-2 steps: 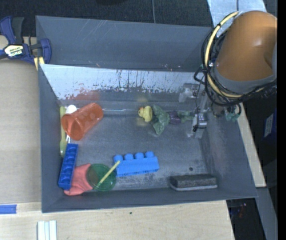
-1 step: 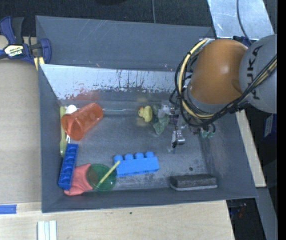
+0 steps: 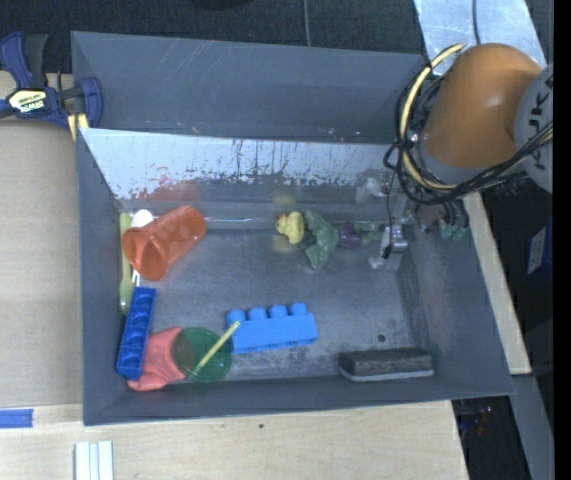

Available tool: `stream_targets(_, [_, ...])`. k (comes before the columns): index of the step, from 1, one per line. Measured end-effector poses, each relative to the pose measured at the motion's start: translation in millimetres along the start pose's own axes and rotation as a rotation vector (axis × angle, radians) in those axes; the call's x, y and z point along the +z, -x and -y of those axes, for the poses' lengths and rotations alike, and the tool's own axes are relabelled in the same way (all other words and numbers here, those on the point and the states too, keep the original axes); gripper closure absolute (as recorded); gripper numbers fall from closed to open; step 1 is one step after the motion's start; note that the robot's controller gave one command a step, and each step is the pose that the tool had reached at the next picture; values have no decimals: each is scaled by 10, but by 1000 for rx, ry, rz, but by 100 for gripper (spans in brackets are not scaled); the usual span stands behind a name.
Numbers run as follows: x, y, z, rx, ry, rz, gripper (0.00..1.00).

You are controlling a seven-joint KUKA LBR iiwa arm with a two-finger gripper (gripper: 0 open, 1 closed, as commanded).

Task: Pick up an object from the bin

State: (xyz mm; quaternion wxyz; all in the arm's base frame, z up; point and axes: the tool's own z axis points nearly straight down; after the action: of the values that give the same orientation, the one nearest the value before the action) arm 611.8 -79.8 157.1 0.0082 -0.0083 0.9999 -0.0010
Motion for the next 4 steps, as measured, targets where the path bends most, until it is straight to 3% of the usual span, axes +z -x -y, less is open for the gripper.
stream_targets(1, [128, -376, -665, -136, 3, -8, 0])
stream_targets(2, [543, -106, -74, -76, -2, 6, 0])
stream_targets(3, [758, -721, -1533, -338, -6, 25, 100])
stream_targets(4, [761, -724, -1540, -334, -1, 25, 100])
